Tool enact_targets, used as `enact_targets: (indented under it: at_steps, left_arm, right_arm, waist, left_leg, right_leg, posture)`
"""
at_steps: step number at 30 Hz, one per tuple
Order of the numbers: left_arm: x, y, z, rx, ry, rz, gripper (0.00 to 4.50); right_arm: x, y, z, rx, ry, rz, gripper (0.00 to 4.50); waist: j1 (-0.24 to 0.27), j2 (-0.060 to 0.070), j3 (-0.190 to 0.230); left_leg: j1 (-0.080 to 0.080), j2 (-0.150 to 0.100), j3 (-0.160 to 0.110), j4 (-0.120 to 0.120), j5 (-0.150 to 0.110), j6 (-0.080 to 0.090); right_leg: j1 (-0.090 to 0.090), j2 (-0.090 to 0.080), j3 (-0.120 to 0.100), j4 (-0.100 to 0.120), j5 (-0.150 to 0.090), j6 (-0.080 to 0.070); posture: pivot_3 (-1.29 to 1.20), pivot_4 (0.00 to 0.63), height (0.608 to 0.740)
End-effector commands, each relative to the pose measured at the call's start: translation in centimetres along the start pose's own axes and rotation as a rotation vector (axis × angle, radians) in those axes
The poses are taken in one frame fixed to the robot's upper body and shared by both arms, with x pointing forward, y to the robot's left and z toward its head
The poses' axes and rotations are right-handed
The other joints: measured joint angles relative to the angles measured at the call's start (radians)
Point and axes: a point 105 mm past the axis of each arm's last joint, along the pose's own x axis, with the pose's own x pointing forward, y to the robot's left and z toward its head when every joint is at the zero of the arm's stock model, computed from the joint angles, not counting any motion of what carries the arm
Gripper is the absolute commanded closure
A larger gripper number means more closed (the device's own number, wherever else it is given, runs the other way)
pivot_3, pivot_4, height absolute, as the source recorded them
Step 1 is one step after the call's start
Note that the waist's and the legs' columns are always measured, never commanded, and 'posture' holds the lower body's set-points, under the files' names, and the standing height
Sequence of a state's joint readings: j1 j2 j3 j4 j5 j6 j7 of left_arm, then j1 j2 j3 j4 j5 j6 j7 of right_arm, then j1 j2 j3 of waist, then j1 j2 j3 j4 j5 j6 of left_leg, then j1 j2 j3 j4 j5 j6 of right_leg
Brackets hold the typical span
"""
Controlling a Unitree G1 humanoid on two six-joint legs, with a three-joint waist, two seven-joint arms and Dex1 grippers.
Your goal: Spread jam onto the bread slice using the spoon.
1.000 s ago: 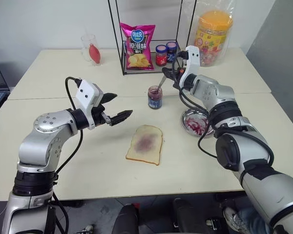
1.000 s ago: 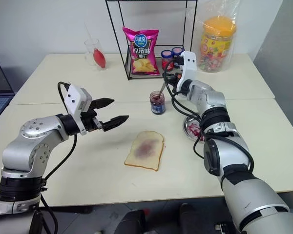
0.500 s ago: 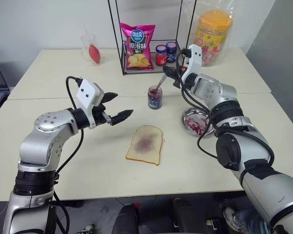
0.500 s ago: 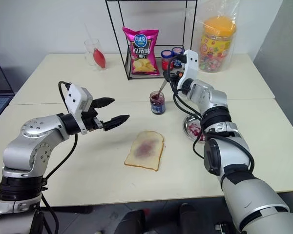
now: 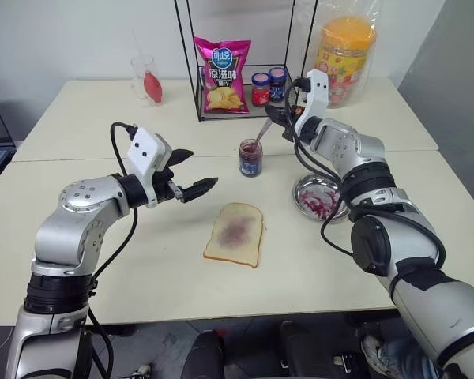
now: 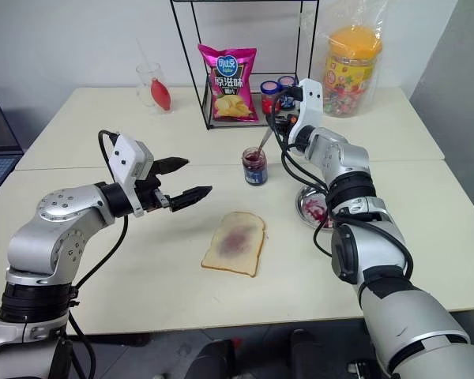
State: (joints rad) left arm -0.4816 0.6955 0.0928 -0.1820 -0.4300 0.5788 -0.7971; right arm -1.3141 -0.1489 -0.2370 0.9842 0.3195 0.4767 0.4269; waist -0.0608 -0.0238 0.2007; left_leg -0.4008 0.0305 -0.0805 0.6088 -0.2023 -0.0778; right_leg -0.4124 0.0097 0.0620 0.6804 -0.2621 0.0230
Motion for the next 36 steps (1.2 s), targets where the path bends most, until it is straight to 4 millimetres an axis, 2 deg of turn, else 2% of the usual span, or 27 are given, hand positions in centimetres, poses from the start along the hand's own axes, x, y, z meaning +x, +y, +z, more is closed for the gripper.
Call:
enact_targets:
  at_steps: [1,25,36]
  left_arm:
    - [-0.1,0.1,1.1,0.036,-0.035,0.003,0.0]
    - [0.0,0.2,1.1,0.045,-0.038,0.005,0.0]
    - [0.2,0.3,1.3,0.049,-0.044,0.003,0.0]
  right_arm:
    - [-0.4,0.5,2.5,0.006,-0.084,0.018,4.48]
    - [-0.7,-0.3,2.6,0.224,-0.096,-0.005,4.48]
    - [-1.0,-0.7,2.9,0.214,-0.104,-0.016,4.48]
  waist:
    - [0.0,0.0,0.0]
    - [0.0,0.0,0.0]
    - [0.0,0.0,0.0]
  left_leg:
    - [0.0,0.0,0.0,0.0,0.0,0.0]
    - [0.0,0.0,0.0,0.0,0.0,0.0]
    - [0.0,0.0,0.0,0.0,0.0,0.0]
  right_leg:
    - [0.0,0.0,0.0,0.0,0.0,0.0]
    - [0.0,0.0,0.0,0.0,0.0,0.0]
    - [0.0,0.0,0.0,0.0,0.0,0.0]
  posture:
    - [0.0,0.15,0.74]
    - [0.0,0.15,0.74]
    - [0.0,0.15,0.74]
